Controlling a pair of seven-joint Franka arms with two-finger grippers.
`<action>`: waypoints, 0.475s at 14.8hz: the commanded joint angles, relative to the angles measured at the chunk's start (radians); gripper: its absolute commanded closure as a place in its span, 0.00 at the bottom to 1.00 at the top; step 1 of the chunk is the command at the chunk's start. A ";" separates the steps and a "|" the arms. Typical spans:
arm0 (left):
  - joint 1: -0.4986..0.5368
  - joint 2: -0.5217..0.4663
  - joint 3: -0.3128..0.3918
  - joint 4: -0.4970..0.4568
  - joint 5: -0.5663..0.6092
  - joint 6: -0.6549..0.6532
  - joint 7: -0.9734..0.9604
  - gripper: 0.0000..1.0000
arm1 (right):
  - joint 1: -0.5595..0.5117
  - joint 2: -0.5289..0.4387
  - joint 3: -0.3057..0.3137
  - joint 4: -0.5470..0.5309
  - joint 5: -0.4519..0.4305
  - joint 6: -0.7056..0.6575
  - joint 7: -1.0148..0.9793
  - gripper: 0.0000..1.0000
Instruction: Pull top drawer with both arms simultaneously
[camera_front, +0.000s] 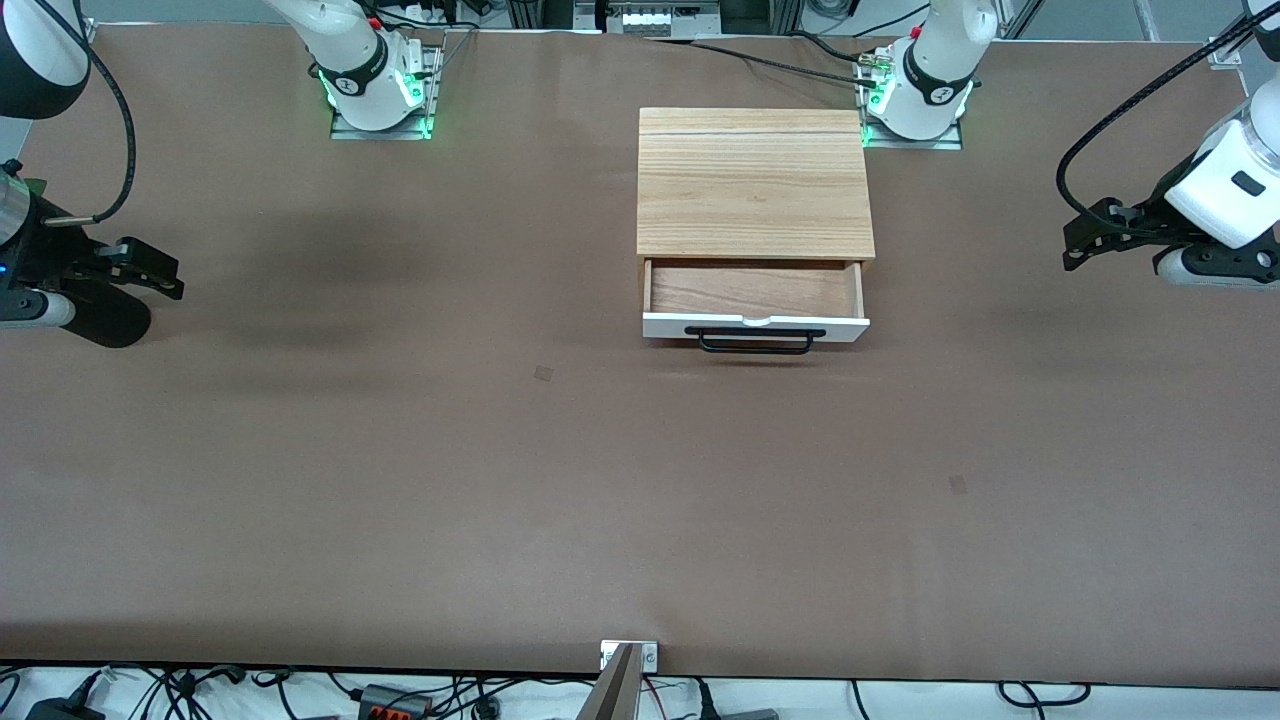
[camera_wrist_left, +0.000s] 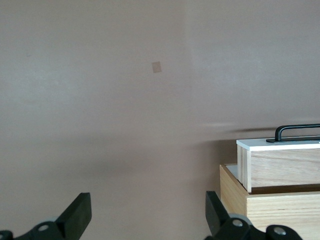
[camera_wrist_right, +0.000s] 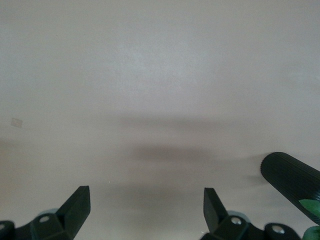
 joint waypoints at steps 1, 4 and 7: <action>-0.005 0.016 -0.002 0.034 0.022 -0.024 -0.005 0.00 | -0.004 -0.003 0.003 0.011 -0.001 -0.009 -0.004 0.00; -0.005 0.016 -0.002 0.034 0.022 -0.024 -0.004 0.00 | -0.011 -0.003 -0.001 0.011 0.002 -0.003 -0.005 0.00; -0.007 0.016 -0.002 0.034 0.022 -0.026 -0.005 0.00 | -0.012 -0.004 -0.003 0.013 0.003 -0.003 -0.008 0.00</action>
